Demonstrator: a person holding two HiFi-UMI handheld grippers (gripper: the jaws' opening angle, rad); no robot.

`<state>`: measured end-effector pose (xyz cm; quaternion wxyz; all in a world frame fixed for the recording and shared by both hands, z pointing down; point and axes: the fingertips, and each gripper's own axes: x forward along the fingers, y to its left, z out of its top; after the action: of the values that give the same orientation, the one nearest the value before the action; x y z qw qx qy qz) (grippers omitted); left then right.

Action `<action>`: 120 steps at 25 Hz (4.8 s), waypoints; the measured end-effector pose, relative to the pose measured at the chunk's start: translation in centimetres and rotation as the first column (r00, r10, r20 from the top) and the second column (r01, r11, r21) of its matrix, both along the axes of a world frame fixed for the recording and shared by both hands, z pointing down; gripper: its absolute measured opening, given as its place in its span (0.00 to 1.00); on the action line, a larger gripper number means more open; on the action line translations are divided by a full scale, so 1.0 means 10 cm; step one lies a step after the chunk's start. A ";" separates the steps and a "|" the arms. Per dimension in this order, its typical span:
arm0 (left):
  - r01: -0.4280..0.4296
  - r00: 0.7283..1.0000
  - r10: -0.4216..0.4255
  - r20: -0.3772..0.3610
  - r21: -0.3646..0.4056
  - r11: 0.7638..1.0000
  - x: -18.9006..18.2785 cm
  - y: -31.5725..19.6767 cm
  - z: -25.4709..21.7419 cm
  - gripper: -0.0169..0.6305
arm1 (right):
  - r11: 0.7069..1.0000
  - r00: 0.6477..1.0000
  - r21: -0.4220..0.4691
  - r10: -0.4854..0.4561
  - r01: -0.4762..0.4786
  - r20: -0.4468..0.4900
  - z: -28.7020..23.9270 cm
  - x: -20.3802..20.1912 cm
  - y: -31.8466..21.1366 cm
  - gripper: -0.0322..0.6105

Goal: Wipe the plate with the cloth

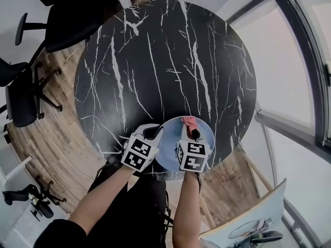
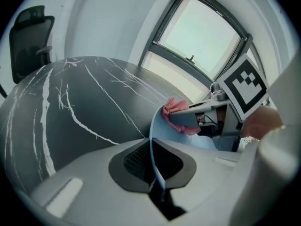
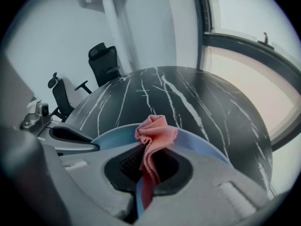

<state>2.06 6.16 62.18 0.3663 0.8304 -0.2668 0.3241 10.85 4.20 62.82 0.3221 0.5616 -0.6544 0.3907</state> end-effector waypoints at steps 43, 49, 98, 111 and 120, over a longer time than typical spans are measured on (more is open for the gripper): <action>0.082 0.996 -0.085 -0.035 -0.061 0.995 0.00 0.02 -0.01 0.06 | 0.597 0.659 -0.521 -0.747 0.610 -0.085 0.09 0.03 1.99 0.06; 0.089 0.995 -0.092 -0.041 -0.071 0.993 0.01 0.03 -0.02 0.06 | 0.604 0.683 -0.491 -0.730 0.628 -0.025 0.08 -0.19 2.07 0.06; 0.095 0.986 -0.113 -0.126 -0.137 0.986 -0.16 0.10 -0.03 0.06 | 0.752 0.751 -0.135 -0.657 0.645 -0.072 0.04 -1.25 0.99 0.07; 0.051 0.995 -0.058 -0.084 -0.089 0.995 -0.11 0.10 -0.03 0.05 | 0.837 0.838 -0.135 -0.542 0.531 -0.067 0.01 -0.88 0.72 0.07; 0.063 0.994 -0.070 -0.085 -0.086 0.994 -0.12 0.10 -0.03 0.05 | 0.879 0.874 -0.122 -0.474 0.461 -0.109 0.00 -0.55 0.47 0.07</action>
<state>0.89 7.15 61.87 0.4224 0.8185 -0.2645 0.2858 5.33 8.93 62.80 0.4763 0.3964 -0.7286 0.2919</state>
